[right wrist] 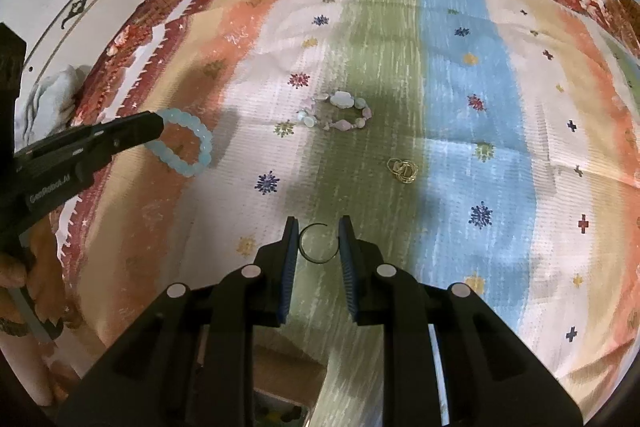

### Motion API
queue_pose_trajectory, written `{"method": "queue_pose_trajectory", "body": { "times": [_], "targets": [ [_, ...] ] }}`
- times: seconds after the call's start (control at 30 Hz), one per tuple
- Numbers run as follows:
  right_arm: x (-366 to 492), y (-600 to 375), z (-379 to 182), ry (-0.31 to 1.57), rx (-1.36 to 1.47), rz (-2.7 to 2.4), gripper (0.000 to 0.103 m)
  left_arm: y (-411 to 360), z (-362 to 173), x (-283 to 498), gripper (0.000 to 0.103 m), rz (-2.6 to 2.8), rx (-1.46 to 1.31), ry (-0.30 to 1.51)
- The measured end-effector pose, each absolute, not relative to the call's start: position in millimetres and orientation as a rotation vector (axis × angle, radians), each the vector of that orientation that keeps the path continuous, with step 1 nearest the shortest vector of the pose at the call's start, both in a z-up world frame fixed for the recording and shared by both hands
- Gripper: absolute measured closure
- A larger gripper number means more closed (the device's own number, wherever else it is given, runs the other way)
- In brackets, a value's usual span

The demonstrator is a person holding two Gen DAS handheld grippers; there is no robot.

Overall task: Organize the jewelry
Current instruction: 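Lift and carry light-blue bracelet and gold ring over the tin box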

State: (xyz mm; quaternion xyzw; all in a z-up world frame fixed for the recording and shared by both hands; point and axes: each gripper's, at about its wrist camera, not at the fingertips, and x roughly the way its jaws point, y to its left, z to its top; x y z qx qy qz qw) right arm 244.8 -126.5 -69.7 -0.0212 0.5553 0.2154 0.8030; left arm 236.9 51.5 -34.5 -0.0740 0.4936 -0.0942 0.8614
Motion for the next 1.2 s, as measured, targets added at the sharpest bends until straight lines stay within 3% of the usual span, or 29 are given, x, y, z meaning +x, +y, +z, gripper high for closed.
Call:
{"method": "queue_pose_trajectory", "body": {
  "times": [1.2],
  "targets": [
    [163,-147,-16,1.064,-0.001,0.546,0.081,13,26,112,0.092,-0.342,-0.138,0.861]
  ]
}}
